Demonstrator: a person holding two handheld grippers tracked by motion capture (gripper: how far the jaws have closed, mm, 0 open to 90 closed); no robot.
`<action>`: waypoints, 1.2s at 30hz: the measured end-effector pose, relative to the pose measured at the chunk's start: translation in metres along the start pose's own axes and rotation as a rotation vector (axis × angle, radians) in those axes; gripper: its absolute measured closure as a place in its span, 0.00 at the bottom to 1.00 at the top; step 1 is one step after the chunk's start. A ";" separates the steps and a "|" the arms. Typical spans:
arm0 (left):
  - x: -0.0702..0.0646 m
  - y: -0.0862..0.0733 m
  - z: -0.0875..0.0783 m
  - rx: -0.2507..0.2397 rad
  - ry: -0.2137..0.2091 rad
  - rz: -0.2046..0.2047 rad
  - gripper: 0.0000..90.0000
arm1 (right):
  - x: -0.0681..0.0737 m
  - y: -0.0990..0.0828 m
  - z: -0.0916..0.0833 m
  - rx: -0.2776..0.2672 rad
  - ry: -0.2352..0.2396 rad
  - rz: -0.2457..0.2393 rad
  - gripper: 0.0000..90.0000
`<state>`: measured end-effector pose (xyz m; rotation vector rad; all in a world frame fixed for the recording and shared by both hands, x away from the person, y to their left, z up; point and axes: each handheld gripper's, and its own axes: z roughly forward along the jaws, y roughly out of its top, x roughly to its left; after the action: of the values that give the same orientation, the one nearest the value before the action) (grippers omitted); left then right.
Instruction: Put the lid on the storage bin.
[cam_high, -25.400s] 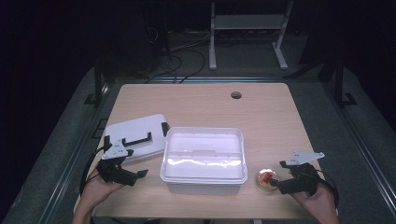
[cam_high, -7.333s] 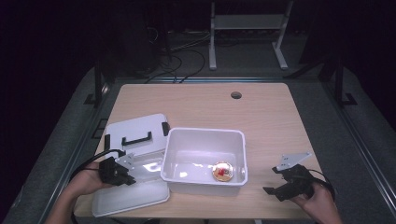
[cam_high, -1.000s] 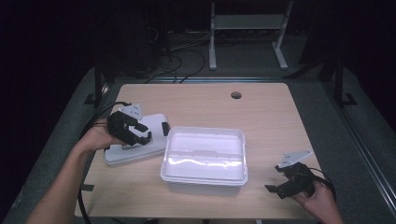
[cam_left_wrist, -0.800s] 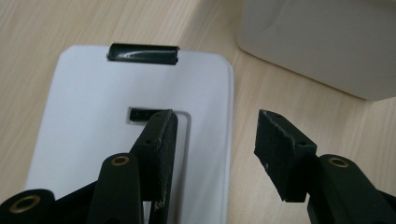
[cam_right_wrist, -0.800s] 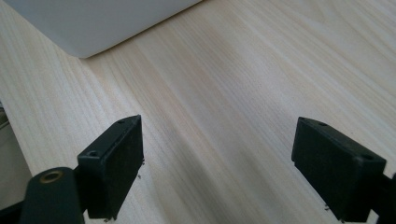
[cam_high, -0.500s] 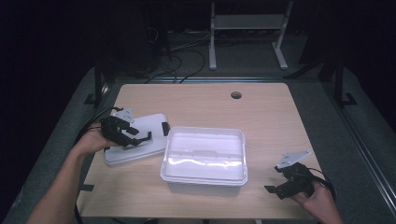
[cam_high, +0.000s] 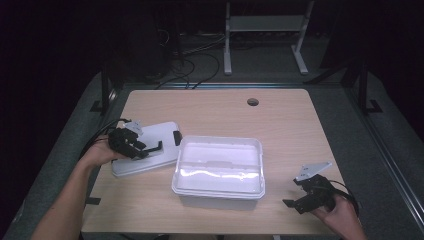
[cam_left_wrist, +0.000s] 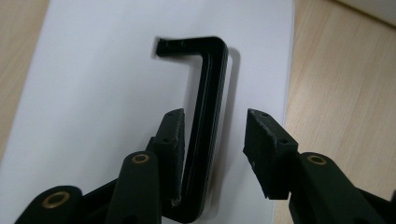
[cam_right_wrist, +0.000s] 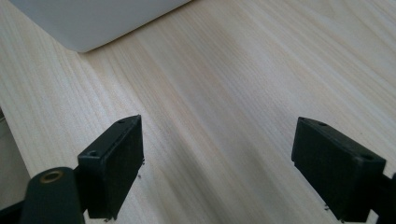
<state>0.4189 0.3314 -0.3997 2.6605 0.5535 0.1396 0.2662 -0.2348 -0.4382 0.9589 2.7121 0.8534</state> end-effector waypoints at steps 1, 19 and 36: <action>0.001 0.000 0.001 0.007 0.001 0.003 0.66 | 0.000 0.000 0.000 0.000 -0.001 0.000 0.18; 0.005 0.000 0.010 0.007 -0.008 -0.004 0.81 | -0.001 -0.001 0.000 -0.014 0.013 0.007 0.18; 0.004 0.001 -0.016 -0.017 0.026 -0.013 0.91 | 0.001 0.000 0.002 -0.009 0.022 0.005 0.18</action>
<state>0.4200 0.3384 -0.3852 2.6412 0.5748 0.1747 0.2663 -0.2332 -0.4402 0.9605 2.7226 0.8817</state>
